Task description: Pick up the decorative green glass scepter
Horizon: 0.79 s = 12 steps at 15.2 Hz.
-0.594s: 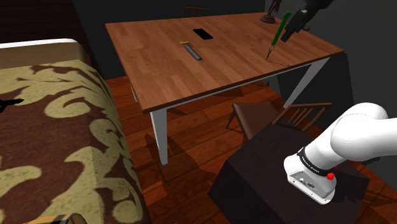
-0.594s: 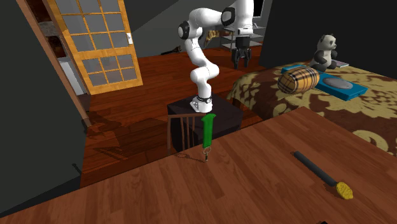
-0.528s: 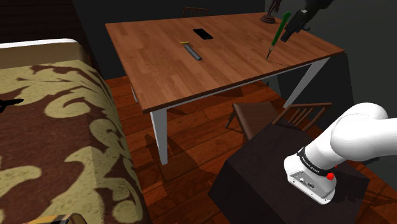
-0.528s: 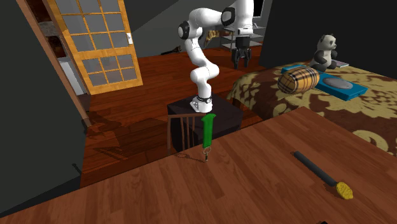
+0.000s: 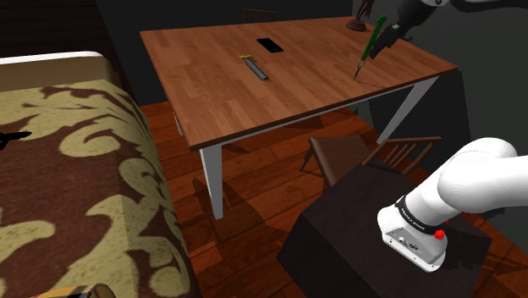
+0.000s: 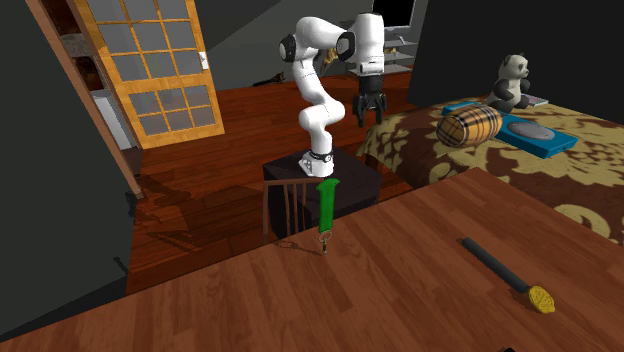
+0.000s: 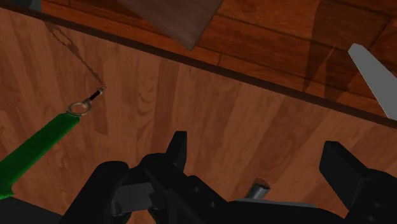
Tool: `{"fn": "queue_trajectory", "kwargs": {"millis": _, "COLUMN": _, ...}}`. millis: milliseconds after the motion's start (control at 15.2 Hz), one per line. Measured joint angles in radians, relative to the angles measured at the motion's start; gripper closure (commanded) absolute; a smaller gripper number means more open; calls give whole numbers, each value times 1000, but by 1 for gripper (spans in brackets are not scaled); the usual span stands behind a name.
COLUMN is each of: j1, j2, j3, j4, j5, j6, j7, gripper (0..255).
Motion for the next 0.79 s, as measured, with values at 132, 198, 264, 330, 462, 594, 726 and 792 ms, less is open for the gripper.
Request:
{"fn": "queue_trajectory", "kwargs": {"millis": 132, "j1": -15, "j2": 12, "j3": -42, "j4": -35, "j5": -18, "j6": 79, "j7": -24, "gripper": 0}}
{"fn": "queue_trajectory", "kwargs": {"millis": 198, "j1": -20, "j2": 31, "j3": -62, "j4": -40, "j5": -24, "j6": 120, "j7": -34, "gripper": 0}}
{"fn": "queue_trajectory", "kwargs": {"millis": 264, "j1": -25, "j2": 47, "j3": -79, "j4": -40, "j5": -29, "j6": 153, "j7": -44, "gripper": 0}}
{"fn": "queue_trajectory", "kwargs": {"millis": 330, "j1": -32, "j2": 49, "j3": -100, "j4": -65, "j5": -37, "j6": 196, "j7": -55, "gripper": 0}}
{"fn": "queue_trajectory", "kwargs": {"millis": 462, "j1": -40, "j2": 90, "j3": -146, "j4": -72, "j5": -45, "j6": 277, "j7": -82, "gripper": 0}}
{"fn": "queue_trajectory", "kwargs": {"millis": 594, "j1": -41, "j2": 146, "j3": -191, "j4": -68, "j5": -47, "j6": 362, "j7": -107, "gripper": 0}}
{"fn": "queue_trajectory", "kwargs": {"millis": 726, "j1": -41, "j2": 186, "j3": -235, "j4": -75, "j5": -44, "j6": 441, "j7": -133, "gripper": 0}}
{"fn": "queue_trajectory", "kwargs": {"millis": 792, "j1": -37, "j2": 215, "j3": -262, "j4": -73, "j5": -40, "j6": 485, "j7": -151, "gripper": 0}}
